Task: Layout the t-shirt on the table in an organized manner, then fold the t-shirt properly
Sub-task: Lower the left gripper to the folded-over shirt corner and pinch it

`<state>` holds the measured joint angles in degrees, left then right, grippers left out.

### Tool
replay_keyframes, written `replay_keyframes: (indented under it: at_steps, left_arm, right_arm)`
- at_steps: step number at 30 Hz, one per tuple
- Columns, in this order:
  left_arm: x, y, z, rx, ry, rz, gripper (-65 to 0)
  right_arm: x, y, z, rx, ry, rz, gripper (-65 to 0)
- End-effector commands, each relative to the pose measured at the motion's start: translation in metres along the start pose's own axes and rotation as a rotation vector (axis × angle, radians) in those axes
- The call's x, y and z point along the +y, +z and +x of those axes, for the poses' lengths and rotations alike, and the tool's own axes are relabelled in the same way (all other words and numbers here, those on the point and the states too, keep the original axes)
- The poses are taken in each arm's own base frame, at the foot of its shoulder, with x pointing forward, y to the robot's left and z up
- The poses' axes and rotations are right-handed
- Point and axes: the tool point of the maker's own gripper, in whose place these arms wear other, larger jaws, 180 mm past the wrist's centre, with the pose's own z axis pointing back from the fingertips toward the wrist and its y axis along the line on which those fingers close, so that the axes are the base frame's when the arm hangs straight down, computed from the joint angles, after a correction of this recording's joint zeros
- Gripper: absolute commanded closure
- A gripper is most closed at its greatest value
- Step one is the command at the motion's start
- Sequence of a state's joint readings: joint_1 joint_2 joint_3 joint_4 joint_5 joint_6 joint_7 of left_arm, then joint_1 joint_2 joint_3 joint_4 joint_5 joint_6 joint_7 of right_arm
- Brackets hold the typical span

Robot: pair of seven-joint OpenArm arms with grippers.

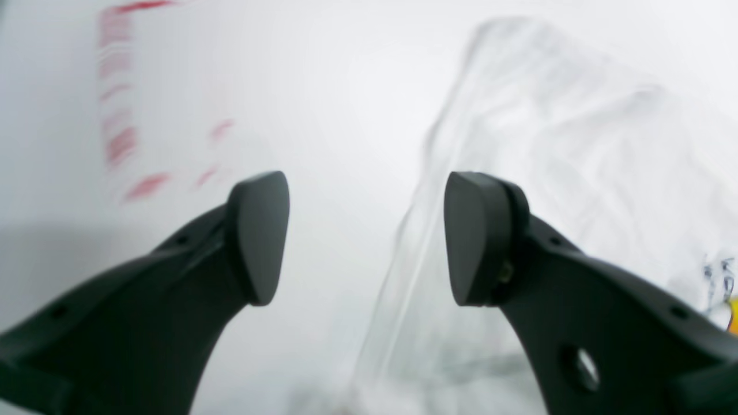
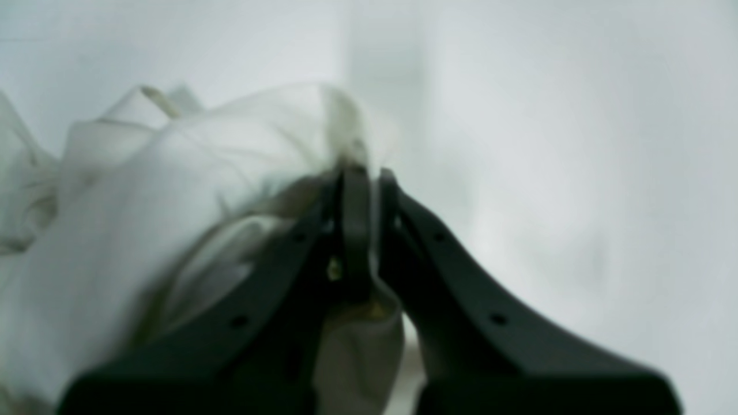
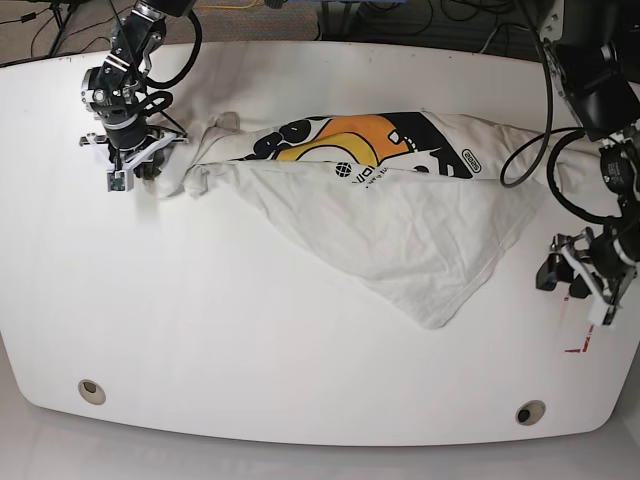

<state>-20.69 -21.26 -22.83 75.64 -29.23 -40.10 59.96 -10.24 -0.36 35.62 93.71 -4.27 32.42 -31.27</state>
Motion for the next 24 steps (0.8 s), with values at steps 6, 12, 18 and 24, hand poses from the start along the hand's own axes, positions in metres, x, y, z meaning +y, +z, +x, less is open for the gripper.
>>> replay_keyframes:
  at_steps: [6,12,18,24]
  left_arm:
    - [-0.023,-0.058,0.031,-0.035,0.012,-0.07,-39.9]
    - [-0.037,-0.09,0.028,-0.017,0.052,-0.118,-39.9]
    - [-0.045,-0.11,0.012,-0.004,0.121,-0.159,-39.9]
    - [-0.051,-0.122,-0.002,0.004,0.162,-0.181,-39.9]
  right_arm:
    - [-0.004,0.002,0.015,-0.051,0.004,-0.007,-0.2]
    - [-0.003,0.002,0.018,-0.057,0.003,-0.006,-0.2]
    - [-0.004,0.001,0.021,-0.066,-0.002,-0.009,-0.2]
    - [-0.005,0.001,0.023,-0.069,-0.001,-0.01,-0.2]
